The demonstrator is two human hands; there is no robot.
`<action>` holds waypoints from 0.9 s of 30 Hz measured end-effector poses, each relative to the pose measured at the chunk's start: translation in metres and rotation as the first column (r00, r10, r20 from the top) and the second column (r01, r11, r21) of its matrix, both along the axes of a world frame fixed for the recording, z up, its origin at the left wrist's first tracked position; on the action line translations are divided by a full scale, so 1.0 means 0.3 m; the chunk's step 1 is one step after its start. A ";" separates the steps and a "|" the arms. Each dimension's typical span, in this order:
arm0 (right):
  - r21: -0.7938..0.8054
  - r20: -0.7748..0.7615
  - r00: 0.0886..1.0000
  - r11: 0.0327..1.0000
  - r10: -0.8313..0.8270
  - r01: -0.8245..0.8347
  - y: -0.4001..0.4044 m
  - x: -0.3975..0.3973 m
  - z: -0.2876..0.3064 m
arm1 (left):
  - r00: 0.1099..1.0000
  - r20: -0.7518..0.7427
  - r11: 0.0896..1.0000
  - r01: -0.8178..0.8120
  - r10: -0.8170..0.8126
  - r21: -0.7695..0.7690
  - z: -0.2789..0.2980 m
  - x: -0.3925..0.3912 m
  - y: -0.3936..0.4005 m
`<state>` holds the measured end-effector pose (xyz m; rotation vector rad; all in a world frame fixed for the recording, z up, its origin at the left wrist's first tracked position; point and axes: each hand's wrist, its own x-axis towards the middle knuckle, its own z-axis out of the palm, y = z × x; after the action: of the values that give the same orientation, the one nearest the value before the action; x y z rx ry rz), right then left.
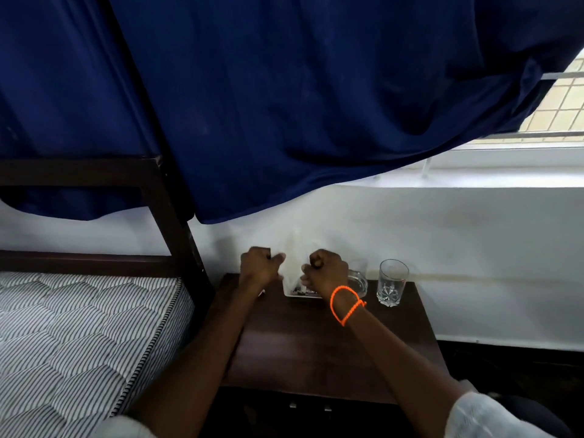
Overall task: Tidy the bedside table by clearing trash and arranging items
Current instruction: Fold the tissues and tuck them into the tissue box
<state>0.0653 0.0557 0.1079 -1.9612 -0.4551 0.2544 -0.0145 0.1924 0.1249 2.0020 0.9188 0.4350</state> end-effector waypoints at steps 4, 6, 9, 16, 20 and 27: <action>-0.007 0.003 1.000 1.000 -0.010 0.010 0.136 0.101 0.012 | 0.999 0.042 0.998 0.000 0.003 -0.063 0.057 0.113 0.093; -0.035 -0.003 1.000 0.999 -0.013 0.013 0.188 0.145 -0.007 | 0.999 0.040 0.995 0.005 -0.001 -0.099 0.061 0.157 0.123; -0.043 -0.023 0.998 0.998 -0.052 0.051 0.240 0.192 -0.036 | 1.000 0.031 0.986 0.008 -0.003 -0.164 0.037 0.214 0.164; -0.152 -0.034 0.996 0.985 -0.088 0.082 0.278 0.211 -0.074 | 0.999 -0.028 0.967 0.010 -0.018 -0.256 -0.065 0.286 0.209; -0.185 -0.024 0.995 0.978 -0.097 0.091 0.280 0.207 -0.100 | 0.998 -0.069 0.974 -0.008 -0.008 -0.226 -0.108 0.291 0.216; -0.243 0.024 0.999 0.969 -0.031 0.036 0.249 0.189 -0.119 | 0.993 -0.114 0.988 0.001 -0.019 -0.157 -0.131 0.274 0.202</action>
<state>0.1219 0.1303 0.0722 -2.2111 -0.4183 0.2803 0.0677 0.2530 0.0856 1.9028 0.9827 0.2356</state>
